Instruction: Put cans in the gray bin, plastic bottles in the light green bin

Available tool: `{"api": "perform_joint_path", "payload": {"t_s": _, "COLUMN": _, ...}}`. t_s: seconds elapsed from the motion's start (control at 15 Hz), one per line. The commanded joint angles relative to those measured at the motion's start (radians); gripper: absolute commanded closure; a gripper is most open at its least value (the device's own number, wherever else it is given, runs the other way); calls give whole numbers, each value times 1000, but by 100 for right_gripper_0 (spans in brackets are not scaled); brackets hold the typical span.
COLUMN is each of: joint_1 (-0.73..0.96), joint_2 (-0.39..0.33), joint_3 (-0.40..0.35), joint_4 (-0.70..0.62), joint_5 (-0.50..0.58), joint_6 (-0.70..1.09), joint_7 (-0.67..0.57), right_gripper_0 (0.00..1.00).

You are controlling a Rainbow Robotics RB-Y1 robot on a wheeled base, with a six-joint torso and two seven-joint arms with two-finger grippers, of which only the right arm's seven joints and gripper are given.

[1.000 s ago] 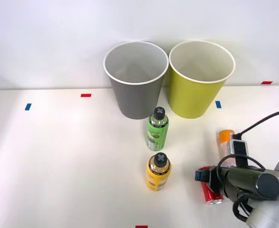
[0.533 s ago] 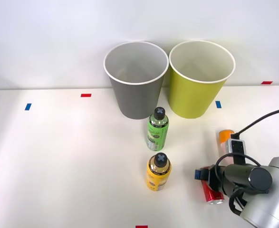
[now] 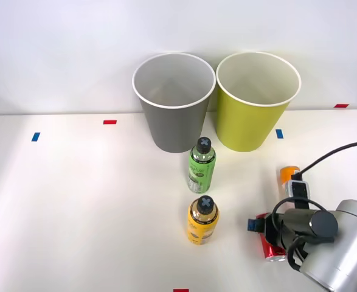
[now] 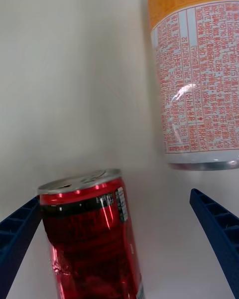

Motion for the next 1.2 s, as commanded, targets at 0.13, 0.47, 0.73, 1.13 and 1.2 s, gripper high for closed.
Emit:
{"api": "perform_joint_path", "payload": {"t_s": 0.13, "joint_1": -1, "joint_2": 16, "joint_3": -1, "joint_4": 11, "joint_5": 16, "joint_6": -5, "joint_7": 11, "right_gripper_0": 0}}
{"api": "perform_joint_path", "payload": {"t_s": 0.47, "joint_1": -2, "joint_2": 14, "joint_3": 0, "joint_4": 11, "joint_5": 18, "joint_6": -5, "joint_7": 40, "right_gripper_0": 29}}
{"api": "perform_joint_path", "payload": {"t_s": 0.73, "joint_1": -1, "joint_2": 14, "joint_3": 6, "joint_4": 9, "joint_5": 18, "joint_6": -15, "joint_7": 63, "right_gripper_0": 36}}
{"api": "perform_joint_path", "payload": {"t_s": 1.13, "joint_1": 8, "joint_2": 13, "joint_3": 23, "joint_4": 9, "joint_5": 19, "joint_6": -17, "joint_7": 118, "right_gripper_0": 64}}
{"api": "perform_joint_path", "payload": {"t_s": 1.2, "joint_1": 14, "joint_2": 13, "joint_3": 23, "joint_4": 9, "joint_5": 19, "joint_6": -18, "joint_7": 126, "right_gripper_0": 72}}
